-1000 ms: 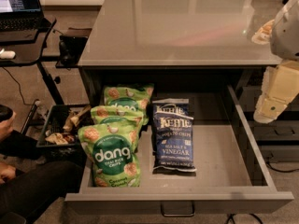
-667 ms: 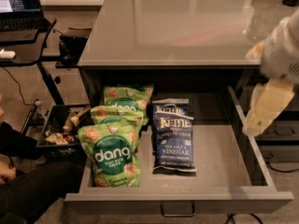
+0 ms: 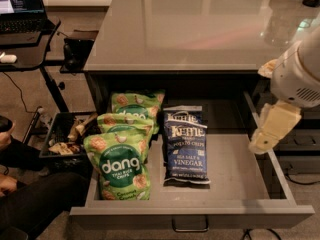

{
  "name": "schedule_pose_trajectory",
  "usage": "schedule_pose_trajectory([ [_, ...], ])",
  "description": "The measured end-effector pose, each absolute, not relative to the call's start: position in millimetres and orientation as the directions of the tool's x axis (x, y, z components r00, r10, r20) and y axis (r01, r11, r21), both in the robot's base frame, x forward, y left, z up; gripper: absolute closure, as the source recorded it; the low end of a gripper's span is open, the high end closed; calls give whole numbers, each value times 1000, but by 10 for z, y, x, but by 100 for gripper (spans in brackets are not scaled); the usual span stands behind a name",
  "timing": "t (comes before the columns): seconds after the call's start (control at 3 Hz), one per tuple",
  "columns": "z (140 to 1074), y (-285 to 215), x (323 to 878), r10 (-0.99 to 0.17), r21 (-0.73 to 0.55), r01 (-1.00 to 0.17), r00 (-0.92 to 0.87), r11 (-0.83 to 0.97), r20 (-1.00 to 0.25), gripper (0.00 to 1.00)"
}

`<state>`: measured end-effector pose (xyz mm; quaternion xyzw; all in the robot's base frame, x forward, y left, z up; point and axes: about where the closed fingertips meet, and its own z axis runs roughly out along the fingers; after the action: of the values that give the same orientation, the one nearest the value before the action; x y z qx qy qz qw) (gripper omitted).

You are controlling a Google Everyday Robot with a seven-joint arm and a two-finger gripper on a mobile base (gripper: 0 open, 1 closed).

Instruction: Pick blue chip bag from top drawer and place on counter

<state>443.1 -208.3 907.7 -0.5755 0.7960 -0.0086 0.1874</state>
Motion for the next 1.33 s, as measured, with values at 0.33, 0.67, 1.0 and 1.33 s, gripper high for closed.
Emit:
schedule_pose_trajectory([
  [0.33, 8642, -1999, 4413, -857, -187, -880, -345, 437, -383, 0],
  [0.67, 8328, -1957, 4559, -778, -176, -823, -409, 541, -478, 0],
  [1.0, 8225, -1936, 4796, -719, -197, -765, -436, 613, -541, 0],
  [1.33, 8180, -1933, 4941, -692, -217, -731, -444, 647, -570, 0],
])
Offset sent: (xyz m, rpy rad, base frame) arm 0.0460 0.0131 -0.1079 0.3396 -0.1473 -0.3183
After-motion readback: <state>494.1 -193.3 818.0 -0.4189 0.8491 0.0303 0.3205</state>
